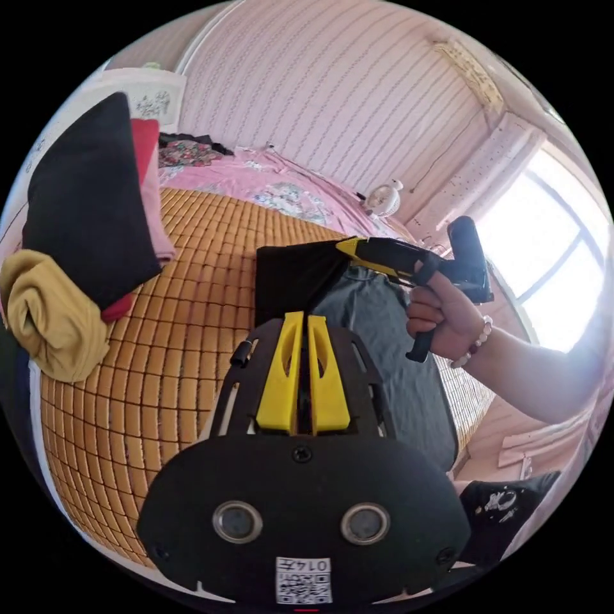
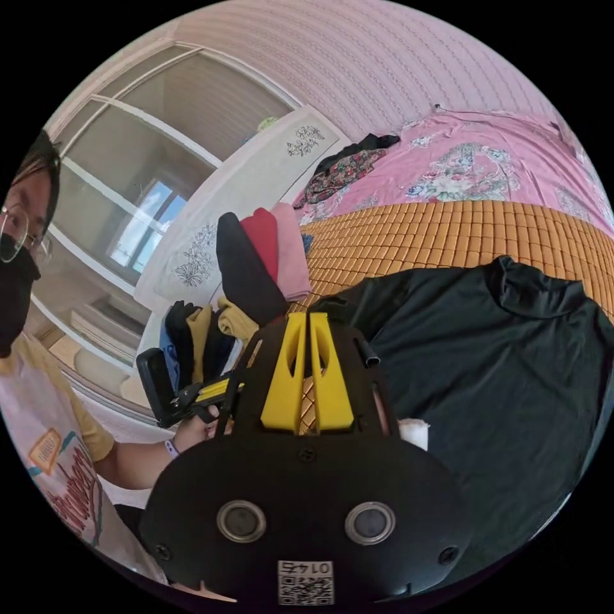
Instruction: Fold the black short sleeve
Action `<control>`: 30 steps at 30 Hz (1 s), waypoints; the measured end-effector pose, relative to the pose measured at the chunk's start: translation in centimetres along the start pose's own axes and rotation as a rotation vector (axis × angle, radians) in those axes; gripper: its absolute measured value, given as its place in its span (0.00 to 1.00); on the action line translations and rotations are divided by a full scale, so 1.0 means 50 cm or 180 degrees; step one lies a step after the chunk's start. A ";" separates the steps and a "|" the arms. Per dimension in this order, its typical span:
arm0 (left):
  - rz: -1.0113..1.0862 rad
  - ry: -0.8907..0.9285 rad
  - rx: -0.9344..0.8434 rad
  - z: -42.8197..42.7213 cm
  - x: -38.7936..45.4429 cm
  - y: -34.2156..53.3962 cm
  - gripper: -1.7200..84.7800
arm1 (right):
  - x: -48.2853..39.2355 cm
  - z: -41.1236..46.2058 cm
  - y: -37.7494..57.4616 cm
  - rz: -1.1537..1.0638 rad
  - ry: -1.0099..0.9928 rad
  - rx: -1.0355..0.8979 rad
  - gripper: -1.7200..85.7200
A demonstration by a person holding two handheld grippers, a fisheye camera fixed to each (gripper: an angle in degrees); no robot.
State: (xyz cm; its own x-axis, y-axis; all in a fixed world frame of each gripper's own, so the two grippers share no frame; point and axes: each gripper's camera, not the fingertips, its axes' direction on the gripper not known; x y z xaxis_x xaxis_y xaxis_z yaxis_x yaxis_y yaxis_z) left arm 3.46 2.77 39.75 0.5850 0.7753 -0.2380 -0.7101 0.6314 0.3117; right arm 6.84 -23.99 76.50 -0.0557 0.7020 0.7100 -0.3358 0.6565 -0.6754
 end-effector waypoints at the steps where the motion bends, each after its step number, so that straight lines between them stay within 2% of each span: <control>1: 0.0102 0.0074 0.0034 0.000 0.020 -0.003 0.01 | 0.008 -0.066 0.032 0.0040 0.0019 0.0165 0.02; 4: 0.0382 0.0488 0.0068 0.025 0.097 0.000 0.01 | 0.037 -0.191 0.133 0.0218 0.0383 0.0317 0.05; 7: 0.0263 0.0891 -0.0399 0.102 0.123 0.024 0.03 | 0.113 -0.229 0.240 0.0632 0.0831 0.0025 0.10; 9: 0.0328 0.0870 -0.0756 0.149 0.142 0.040 0.04 | 0.159 -0.231 0.293 0.0900 0.0923 -0.0280 0.11; 15: 0.0573 0.0678 -0.1098 0.218 0.181 0.041 0.06 | 0.197 -0.258 0.432 0.1169 0.1081 -0.0364 0.11; 21: 0.0900 0.0767 -0.1235 0.313 0.261 -0.004 0.06 | 0.229 -0.343 0.569 0.1684 0.1304 0.0104 0.10; 30: 0.1644 0.1088 -0.1541 0.560 0.466 -0.106 0.07 | 0.332 -0.532 0.742 0.2252 0.2244 0.0997 0.13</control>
State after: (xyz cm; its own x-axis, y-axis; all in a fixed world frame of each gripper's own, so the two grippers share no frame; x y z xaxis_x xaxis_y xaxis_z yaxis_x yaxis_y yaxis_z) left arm 31.85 17.12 58.28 0.0370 0.8837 -0.4666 -0.9970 0.0645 0.0430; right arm 18.49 19.37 57.93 0.1926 0.9660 -0.1723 -0.6746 0.0029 -0.7382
